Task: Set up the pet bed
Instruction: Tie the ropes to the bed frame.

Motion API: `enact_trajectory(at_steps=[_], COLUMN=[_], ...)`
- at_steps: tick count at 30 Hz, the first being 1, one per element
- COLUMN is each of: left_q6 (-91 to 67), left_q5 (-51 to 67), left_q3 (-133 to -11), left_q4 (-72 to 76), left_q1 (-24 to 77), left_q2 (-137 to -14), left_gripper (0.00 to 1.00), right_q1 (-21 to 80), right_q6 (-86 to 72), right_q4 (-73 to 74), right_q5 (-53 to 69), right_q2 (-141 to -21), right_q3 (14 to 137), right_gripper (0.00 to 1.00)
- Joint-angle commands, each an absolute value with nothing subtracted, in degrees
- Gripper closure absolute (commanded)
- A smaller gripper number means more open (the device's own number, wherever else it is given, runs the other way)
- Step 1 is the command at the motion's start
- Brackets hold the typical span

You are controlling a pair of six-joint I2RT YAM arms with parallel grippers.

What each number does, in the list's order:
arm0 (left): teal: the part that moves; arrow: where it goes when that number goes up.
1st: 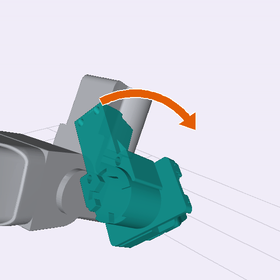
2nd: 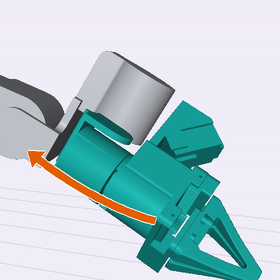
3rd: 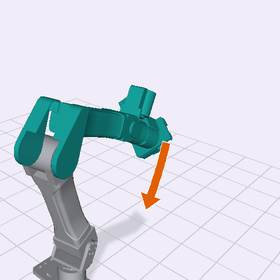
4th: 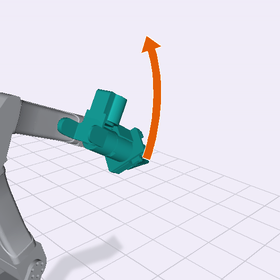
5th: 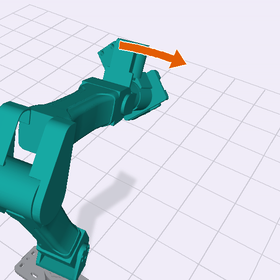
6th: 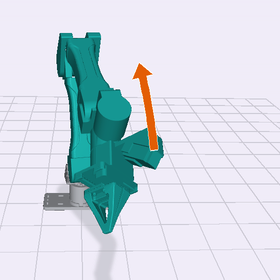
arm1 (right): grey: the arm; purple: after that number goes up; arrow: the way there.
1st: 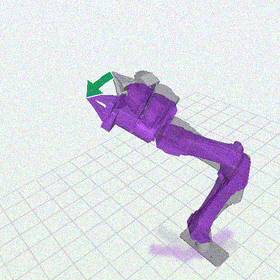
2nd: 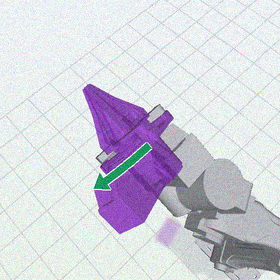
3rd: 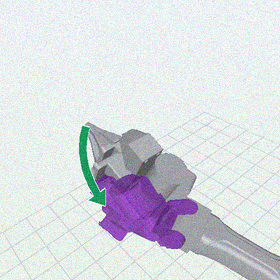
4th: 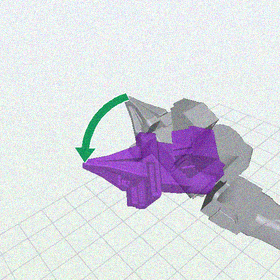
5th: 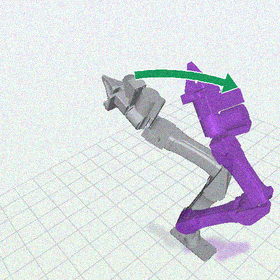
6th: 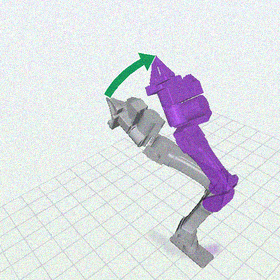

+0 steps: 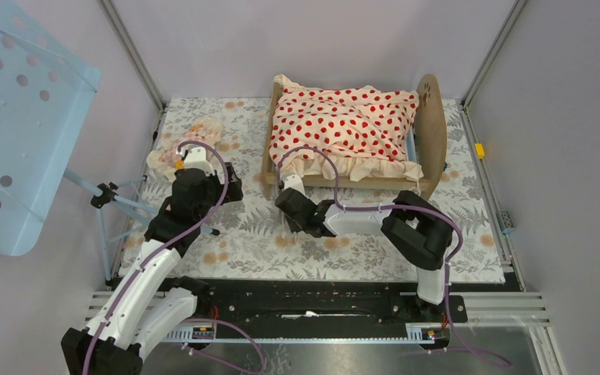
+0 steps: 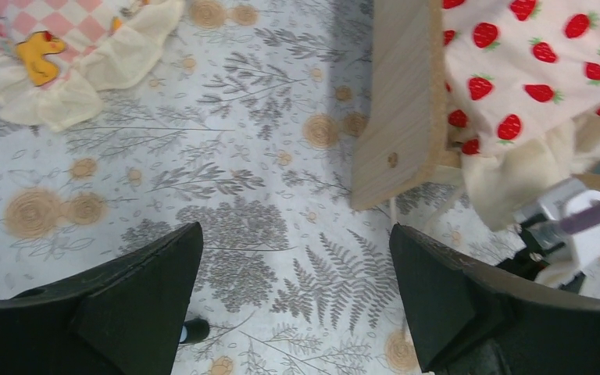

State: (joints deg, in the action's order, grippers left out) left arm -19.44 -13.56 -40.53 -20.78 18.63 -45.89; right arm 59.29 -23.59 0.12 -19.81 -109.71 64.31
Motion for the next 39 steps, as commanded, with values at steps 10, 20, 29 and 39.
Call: enact_trajectory(at_steps=[10, 20, 29, 39], left_q6=[-22.51, -22.49, -23.81, -26.92], left_q5=[14.01, 16.20, 26.37, 12.63], left_q3=[-38.25, -36.82, -31.47, -33.41], left_q4=[-7.99, -8.51, -5.95, -13.55], left_q1=[18.28, 18.28, 18.28, 18.28], left_q2=[-42.24, -39.12, -37.47, -35.32], left_gripper=[0.01, 0.01, 0.11, 0.09], right_q1=[56.82, 56.48, 54.28, 54.29], right_q6=[-33.99, -43.95, -55.40, -62.99], right_q4=[-2.49, -9.73, -15.38, -22.11], right_q5=[-13.97, -7.21, -4.43, -4.06], right_q2=[-94.15, -93.22, -95.09, -105.45], right_q3=[59.72, 60.57, 59.90, 60.45], right_gripper=[1.00, 1.00, 1.00, 1.00])
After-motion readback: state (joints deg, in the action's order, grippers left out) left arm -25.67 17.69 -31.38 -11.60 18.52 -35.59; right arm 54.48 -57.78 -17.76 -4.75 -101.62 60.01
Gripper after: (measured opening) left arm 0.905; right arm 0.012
